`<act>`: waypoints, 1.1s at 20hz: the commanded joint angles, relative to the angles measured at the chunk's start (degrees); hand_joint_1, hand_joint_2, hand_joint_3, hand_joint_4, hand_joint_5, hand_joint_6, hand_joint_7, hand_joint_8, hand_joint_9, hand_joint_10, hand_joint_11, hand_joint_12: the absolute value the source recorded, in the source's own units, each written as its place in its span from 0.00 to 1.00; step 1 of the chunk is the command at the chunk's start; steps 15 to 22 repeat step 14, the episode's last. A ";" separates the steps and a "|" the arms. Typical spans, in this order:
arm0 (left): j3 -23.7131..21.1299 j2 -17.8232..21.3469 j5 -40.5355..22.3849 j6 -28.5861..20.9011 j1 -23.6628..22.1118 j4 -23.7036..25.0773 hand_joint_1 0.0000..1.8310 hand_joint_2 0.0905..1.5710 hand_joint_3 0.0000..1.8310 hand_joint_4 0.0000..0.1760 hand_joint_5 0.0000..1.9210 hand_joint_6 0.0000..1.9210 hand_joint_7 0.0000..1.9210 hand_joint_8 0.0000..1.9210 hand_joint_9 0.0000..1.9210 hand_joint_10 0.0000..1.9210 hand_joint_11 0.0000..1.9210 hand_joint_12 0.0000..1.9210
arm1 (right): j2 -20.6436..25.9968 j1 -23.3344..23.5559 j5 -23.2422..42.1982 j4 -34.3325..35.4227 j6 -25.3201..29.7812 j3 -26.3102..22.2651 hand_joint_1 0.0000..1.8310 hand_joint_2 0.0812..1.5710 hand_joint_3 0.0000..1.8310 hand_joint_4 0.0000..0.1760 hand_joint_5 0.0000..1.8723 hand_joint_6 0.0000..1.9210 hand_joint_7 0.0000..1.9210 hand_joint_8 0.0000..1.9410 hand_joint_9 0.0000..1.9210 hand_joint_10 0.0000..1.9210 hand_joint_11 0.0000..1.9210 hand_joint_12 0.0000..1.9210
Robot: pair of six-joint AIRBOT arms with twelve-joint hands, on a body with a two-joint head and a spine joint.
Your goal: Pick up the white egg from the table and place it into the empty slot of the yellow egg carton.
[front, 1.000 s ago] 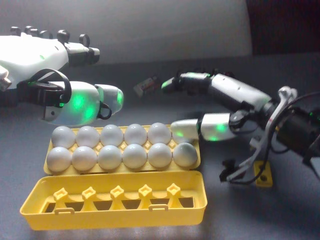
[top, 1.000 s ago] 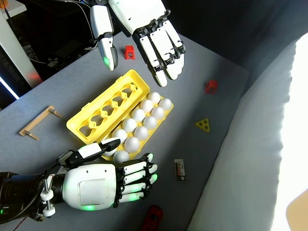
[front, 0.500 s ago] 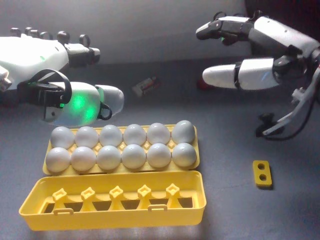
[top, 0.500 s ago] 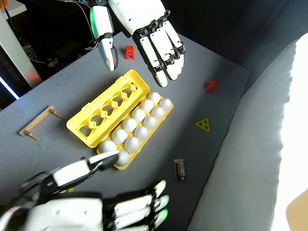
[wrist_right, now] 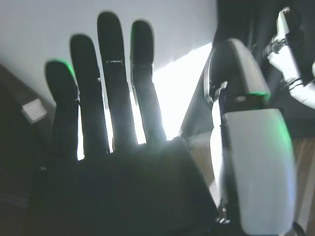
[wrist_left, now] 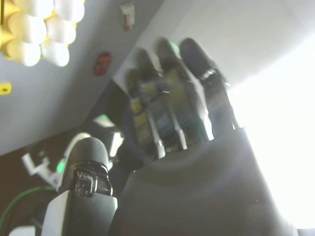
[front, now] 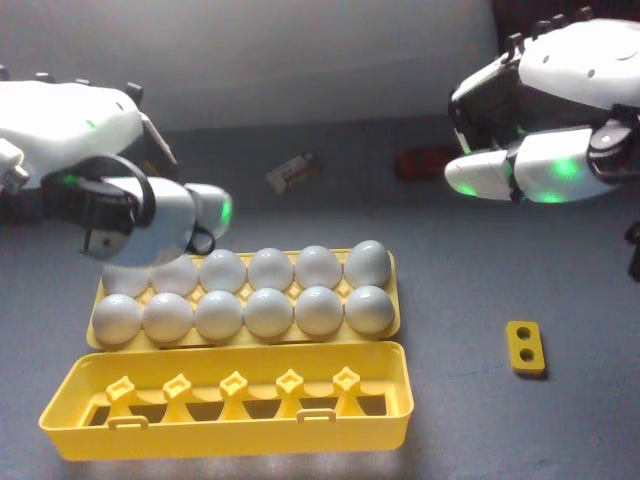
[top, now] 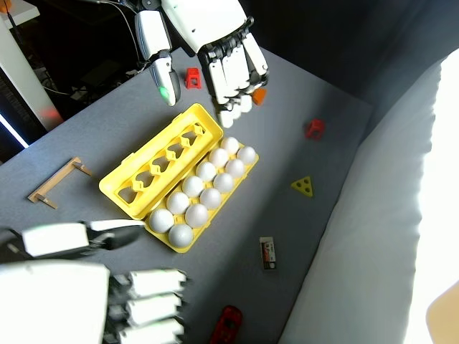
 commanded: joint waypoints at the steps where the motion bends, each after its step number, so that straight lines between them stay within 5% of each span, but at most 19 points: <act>1: -0.18 0.03 -0.28 -0.11 -0.15 3.91 0.14 0.93 0.00 0.00 0.36 0.76 0.43 0.69 0.37 0.77 0.28 0.97 | 0.89 1.19 -4.26 -1.97 -0.78 -1.17 0.25 0.83 0.02 0.00 0.44 0.84 0.49 0.81 0.44 0.99 0.42 1.00; 2: -0.38 0.04 -0.27 -0.46 0.10 3.90 0.31 0.90 0.01 0.65 0.27 0.89 0.43 0.75 0.37 0.82 0.29 0.99 | 2.51 1.96 -3.34 -1.97 -2.11 -3.27 0.26 0.85 0.03 0.00 0.45 0.84 0.50 0.83 0.47 1.00 0.47 1.00; 3: -0.62 0.04 -0.24 -1.24 0.70 3.90 0.35 0.90 0.01 0.93 0.26 0.92 0.43 0.79 0.38 0.85 0.31 1.00 | 4.49 2.69 -2.40 -1.97 -4.87 -6.23 0.25 0.86 0.03 0.00 0.46 0.85 0.51 0.86 0.49 1.00 0.50 1.00; 4: -0.81 0.03 -0.18 -1.46 1.00 3.90 0.37 0.89 0.01 0.95 0.26 0.92 0.45 0.82 0.41 0.89 0.34 1.00 | 5.37 3.05 -1.49 -1.97 -8.32 -8.17 0.26 0.87 0.03 0.00 0.46 0.87 0.52 0.88 0.51 1.00 0.52 1.00; 5: -1.00 0.01 -0.05 -1.61 1.15 3.90 0.38 0.89 0.00 0.87 0.26 0.92 0.47 0.84 0.44 0.91 0.37 1.00 | 5.71 3.38 -0.33 -1.97 -11.15 -9.74 0.42 0.71 0.26 0.00 0.36 0.89 0.54 0.90 0.52 1.00 0.53 1.00; 6: -1.12 0.01 0.00 -1.74 1.39 3.90 0.40 0.89 0.00 0.73 0.27 0.91 0.49 0.85 0.46 0.92 0.39 1.00 | 5.71 3.41 0.42 -1.97 -11.42 -10.32 0.46 0.63 0.40 0.00 0.35 0.93 0.55 0.92 0.54 1.00 0.56 1.00; 8: -1.36 -0.01 -0.01 -3.24 2.67 3.92 0.44 0.88 0.00 0.31 0.29 0.89 0.54 0.84 0.50 0.92 0.43 1.00 | 5.11 3.85 2.99 -0.57 -11.43 -10.80 0.48 0.59 0.50 0.00 0.35 0.96 0.56 0.93 0.56 1.00 0.58 1.00; 10: -1.41 -0.01 -0.09 -3.32 2.80 3.99 0.47 0.87 0.00 0.00 0.30 0.88 0.56 0.83 0.52 0.92 0.45 1.00 | 4.68 4.75 4.40 -0.23 -11.45 -10.84 0.48 0.58 0.51 0.00 0.35 0.98 0.56 0.94 0.57 1.00 0.59 1.00; 22: -1.40 -0.03 -0.11 -3.32 2.54 3.99 0.50 0.87 0.00 0.00 0.31 0.87 0.57 0.83 0.54 0.92 0.46 1.00 | 4.26 5.70 5.57 -0.15 -11.50 -10.83 0.51 0.56 0.55 0.00 0.36 0.98 0.58 0.95 0.59 1.00 0.61 1.00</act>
